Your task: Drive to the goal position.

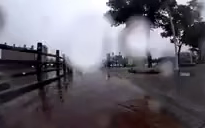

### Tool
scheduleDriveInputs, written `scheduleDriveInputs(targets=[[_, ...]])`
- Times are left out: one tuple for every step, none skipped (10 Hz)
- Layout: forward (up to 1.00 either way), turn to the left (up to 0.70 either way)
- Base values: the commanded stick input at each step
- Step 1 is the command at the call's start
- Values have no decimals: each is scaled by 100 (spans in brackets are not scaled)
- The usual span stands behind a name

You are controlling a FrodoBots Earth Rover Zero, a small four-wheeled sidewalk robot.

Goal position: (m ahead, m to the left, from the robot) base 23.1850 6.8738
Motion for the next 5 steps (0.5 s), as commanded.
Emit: scheduleDriveInputs(targets=[[100,18],[100,23],[100,23],[100,34],[100,37]])
